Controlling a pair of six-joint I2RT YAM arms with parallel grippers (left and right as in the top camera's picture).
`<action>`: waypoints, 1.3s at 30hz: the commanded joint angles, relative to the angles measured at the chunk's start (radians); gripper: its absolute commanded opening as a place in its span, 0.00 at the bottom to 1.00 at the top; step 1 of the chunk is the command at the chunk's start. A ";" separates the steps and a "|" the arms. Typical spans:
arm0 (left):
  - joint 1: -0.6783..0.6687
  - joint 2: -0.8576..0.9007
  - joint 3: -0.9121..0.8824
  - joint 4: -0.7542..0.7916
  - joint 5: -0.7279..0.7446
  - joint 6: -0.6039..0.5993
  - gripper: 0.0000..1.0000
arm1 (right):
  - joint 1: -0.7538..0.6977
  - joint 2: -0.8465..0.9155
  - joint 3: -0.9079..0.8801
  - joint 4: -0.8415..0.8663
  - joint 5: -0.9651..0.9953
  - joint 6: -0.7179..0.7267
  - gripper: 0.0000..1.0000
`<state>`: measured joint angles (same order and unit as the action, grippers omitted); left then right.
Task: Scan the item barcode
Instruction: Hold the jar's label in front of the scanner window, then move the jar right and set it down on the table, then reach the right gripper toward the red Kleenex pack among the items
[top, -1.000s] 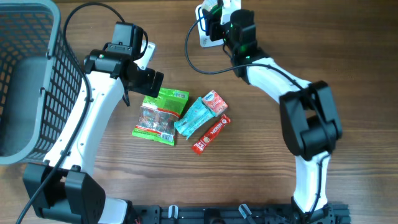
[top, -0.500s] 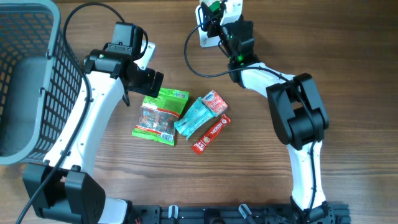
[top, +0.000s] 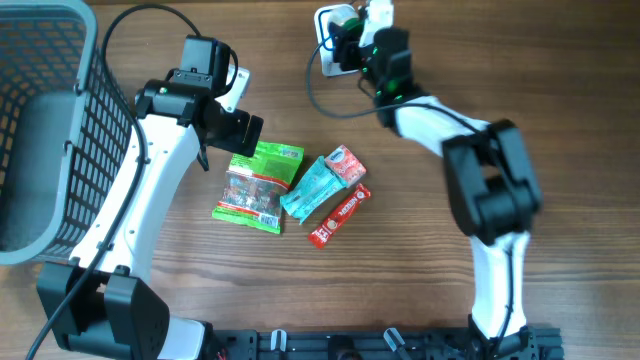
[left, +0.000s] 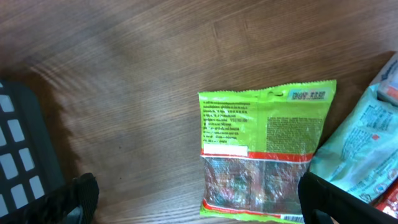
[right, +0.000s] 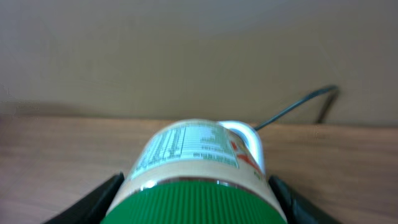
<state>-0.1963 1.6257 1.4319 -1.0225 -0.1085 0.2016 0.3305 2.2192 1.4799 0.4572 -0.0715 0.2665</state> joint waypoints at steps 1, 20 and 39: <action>-0.002 -0.004 0.010 0.002 -0.009 0.011 1.00 | -0.087 -0.314 0.026 -0.266 -0.166 -0.006 0.23; -0.002 -0.004 0.010 0.002 -0.009 0.011 1.00 | -0.487 -0.460 -0.273 -1.272 -0.005 -0.134 0.23; -0.002 -0.004 0.010 0.002 -0.009 0.011 1.00 | -0.486 -0.635 -0.016 -1.580 -0.286 -0.113 0.99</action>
<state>-0.1963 1.6257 1.4319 -1.0233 -0.1081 0.2039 -0.1543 1.5959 1.4525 -1.1034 -0.2131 0.1440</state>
